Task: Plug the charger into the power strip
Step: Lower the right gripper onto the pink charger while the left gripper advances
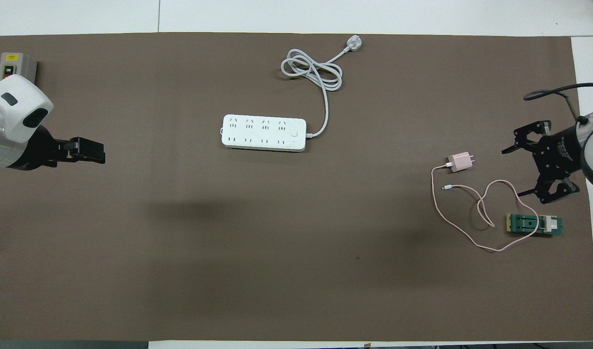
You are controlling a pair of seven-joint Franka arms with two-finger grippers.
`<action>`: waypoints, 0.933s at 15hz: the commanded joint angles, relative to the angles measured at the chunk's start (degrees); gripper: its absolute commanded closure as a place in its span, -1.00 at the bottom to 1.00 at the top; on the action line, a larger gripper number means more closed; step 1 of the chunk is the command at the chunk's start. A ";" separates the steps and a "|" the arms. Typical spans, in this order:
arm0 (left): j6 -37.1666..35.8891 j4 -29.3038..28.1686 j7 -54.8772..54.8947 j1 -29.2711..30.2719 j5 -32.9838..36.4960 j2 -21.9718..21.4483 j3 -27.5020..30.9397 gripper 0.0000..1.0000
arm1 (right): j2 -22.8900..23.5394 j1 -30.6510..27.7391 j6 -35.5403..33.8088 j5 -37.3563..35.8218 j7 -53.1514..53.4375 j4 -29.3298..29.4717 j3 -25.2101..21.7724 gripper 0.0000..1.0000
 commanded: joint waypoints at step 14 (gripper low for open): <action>10.33 -11.61 -0.28 -4.75 -0.53 -3.86 0.27 -1.00 | 11.06 0.62 15.89 10.39 -15.24 0.14 0.57 -1.00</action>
